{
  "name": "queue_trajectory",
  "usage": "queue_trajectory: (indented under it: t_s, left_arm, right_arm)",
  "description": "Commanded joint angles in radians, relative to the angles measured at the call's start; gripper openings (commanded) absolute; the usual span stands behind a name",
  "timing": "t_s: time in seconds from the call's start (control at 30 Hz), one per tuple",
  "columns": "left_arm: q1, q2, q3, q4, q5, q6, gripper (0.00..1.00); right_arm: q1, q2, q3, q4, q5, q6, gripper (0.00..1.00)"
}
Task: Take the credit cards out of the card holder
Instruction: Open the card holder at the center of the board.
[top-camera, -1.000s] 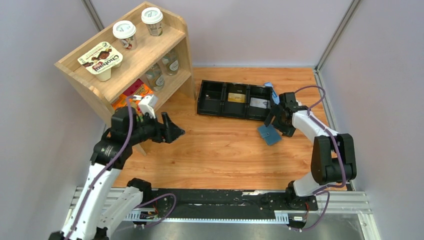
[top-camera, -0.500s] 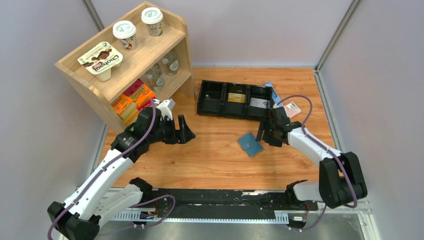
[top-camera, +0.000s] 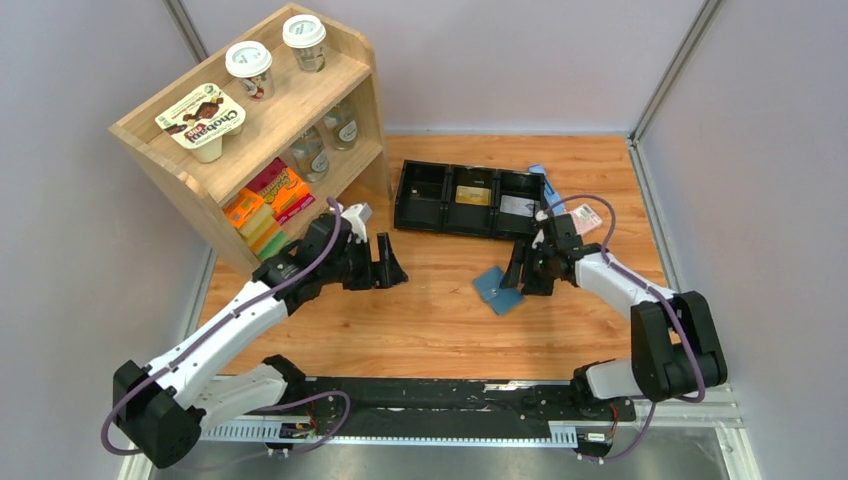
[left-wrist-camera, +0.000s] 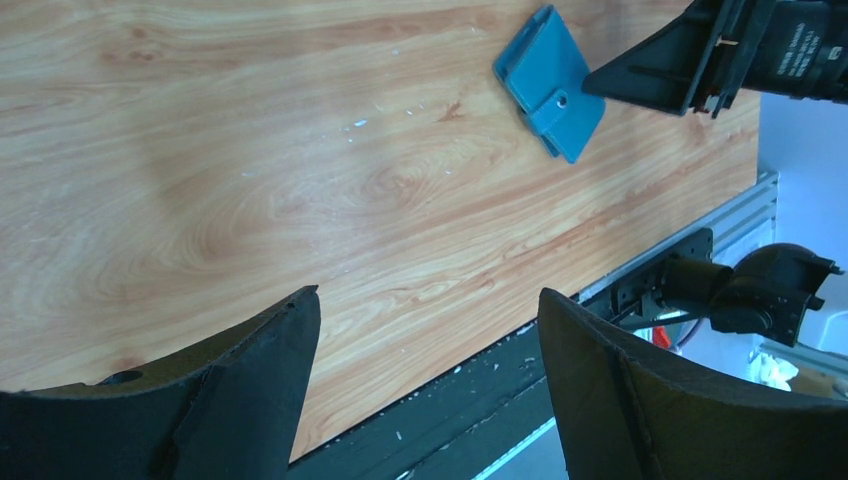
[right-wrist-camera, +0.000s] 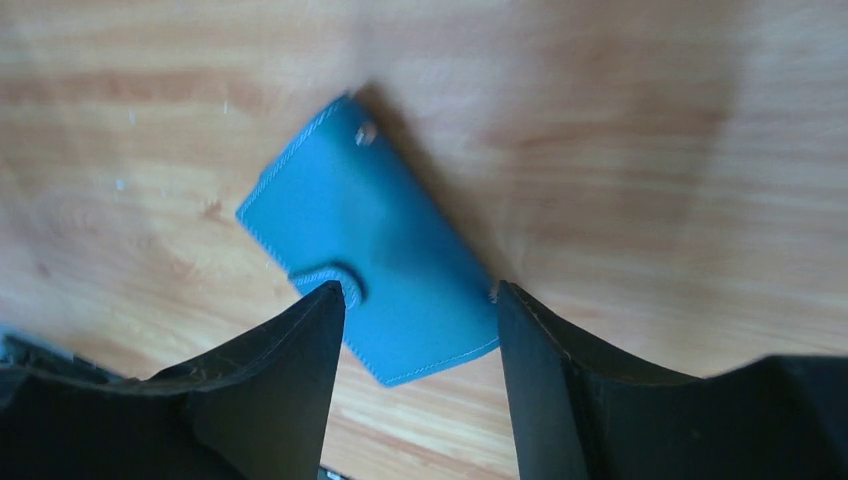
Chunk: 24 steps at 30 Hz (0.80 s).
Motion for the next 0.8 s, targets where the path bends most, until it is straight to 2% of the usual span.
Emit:
queue_trajectory:
  t_s: [0.0,0.13,0.27,0.33,0.57,0.77]
  left_arm:
    - [-0.053,0.048,0.009,0.043,-0.027,-0.039,0.87]
    - [-0.087,0.097,0.006,0.043,-0.051,-0.063,0.87]
    - [-0.111,0.15,0.01,0.049,-0.056,-0.069,0.87]
    - [-0.124,0.181,0.023,0.053,-0.057,-0.071,0.87]
    - [-0.194,0.296,0.098,0.05,-0.097,-0.051,0.87]
    - [-0.245,0.408,0.181,0.017,-0.134,-0.03,0.87]
  right_arm:
    - [0.08,-0.033,-0.066,0.037,-0.147,0.031,0.59]
    - [0.175,-0.1,-0.092,0.026,-0.164,0.068,0.57]
    - [0.171,-0.182,-0.097,-0.031,-0.004,0.069,0.55]
    - [0.143,-0.2,-0.114,-0.011,0.015,0.092,0.53]
    - [0.12,-0.151,-0.146,0.121,0.014,0.154,0.47]
    - [0.12,-0.079,-0.157,0.199,-0.048,0.128,0.46]
